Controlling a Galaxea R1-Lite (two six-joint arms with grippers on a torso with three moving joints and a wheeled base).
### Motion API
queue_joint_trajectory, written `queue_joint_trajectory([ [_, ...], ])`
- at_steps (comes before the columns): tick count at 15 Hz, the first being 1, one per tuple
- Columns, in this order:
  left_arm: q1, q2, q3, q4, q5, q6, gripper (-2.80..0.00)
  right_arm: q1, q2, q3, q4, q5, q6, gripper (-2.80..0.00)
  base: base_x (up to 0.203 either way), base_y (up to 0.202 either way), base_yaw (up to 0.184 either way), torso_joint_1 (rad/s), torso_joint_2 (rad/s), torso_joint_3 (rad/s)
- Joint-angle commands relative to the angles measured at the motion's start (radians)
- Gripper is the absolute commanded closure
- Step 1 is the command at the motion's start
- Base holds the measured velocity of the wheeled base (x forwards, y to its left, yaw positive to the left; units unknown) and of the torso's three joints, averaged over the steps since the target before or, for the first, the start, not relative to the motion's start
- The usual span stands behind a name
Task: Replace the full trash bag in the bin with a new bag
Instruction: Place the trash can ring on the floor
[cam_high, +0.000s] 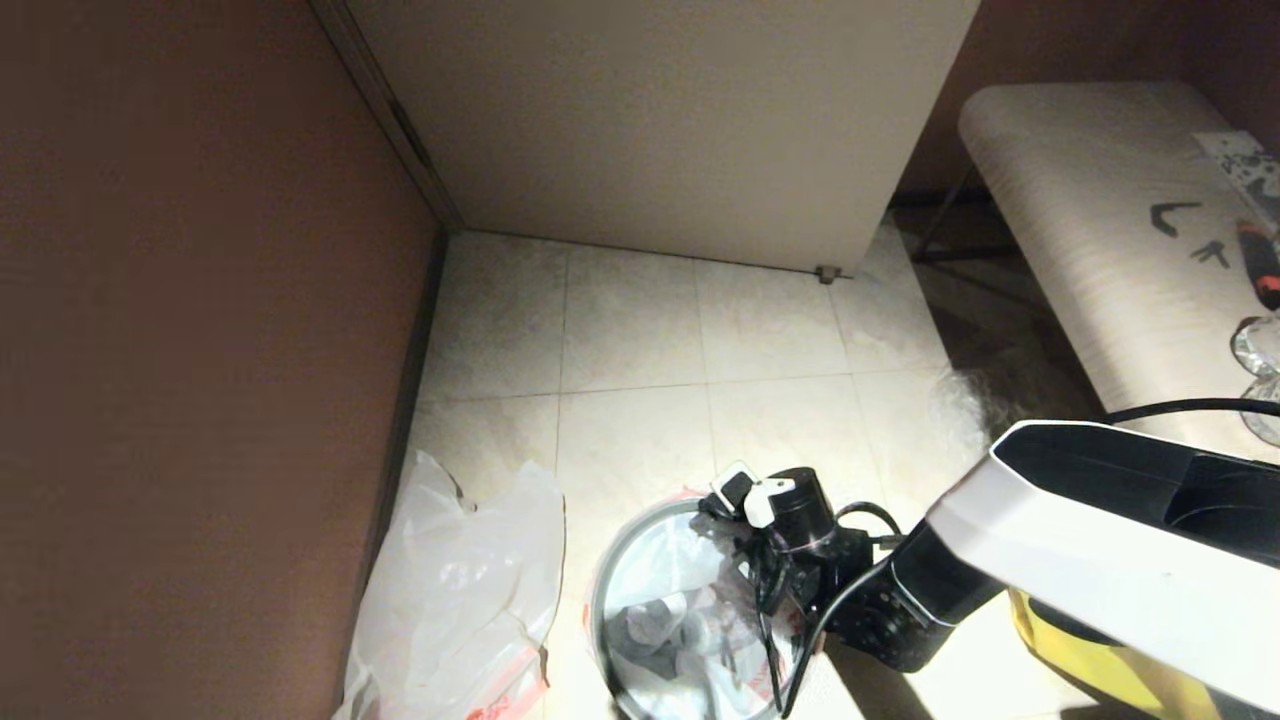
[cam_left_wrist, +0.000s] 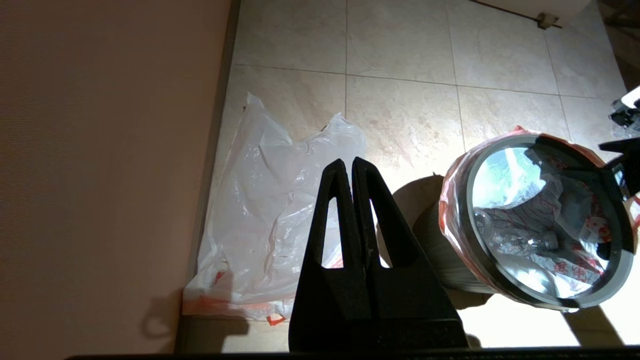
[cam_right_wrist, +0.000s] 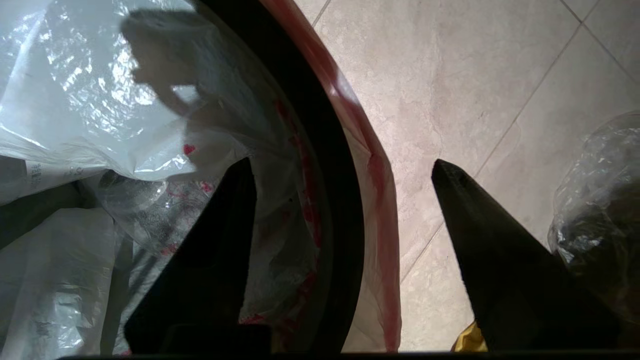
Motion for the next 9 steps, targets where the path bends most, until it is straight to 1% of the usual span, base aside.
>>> queue_joint_trajectory([
  [1,0.0,0.001,0.0,0.0,0.001,-0.001,0.0,0.006,0.012,0.003,-0.003,-0.006,-0.003,-2.8,0.0,0.0,0.0,0.0,0.0,0.0],
  [2,0.0,0.001,0.0,0.0,0.001,-0.001,0.0,0.004,0.034,-0.005,-0.006,-0.011,-0.008,-2.8,0.0,0.0,0.0,0.0,0.0,0.0],
  [5,0.0,0.001,0.0,0.0,0.001,-0.001,0.0,-0.019,0.086,-0.089,-0.058,-0.026,-0.027,-2.8,0.0,0.0,0.0,0.0,0.0,0.0],
  [7,0.0,0.001,0.0,0.0,0.001,-0.001,0.0,-0.037,0.092,-0.135,-0.065,-0.036,-0.034,-2.8,0.0,0.0,0.0,0.0,0.0,0.0],
  [9,0.0,0.001,0.0,0.0,0.001,-0.001,0.0,-0.045,0.078,-0.146,-0.066,-0.056,-0.036,-2.8,0.0,0.0,0.0,0.0,0.0,0.0],
])
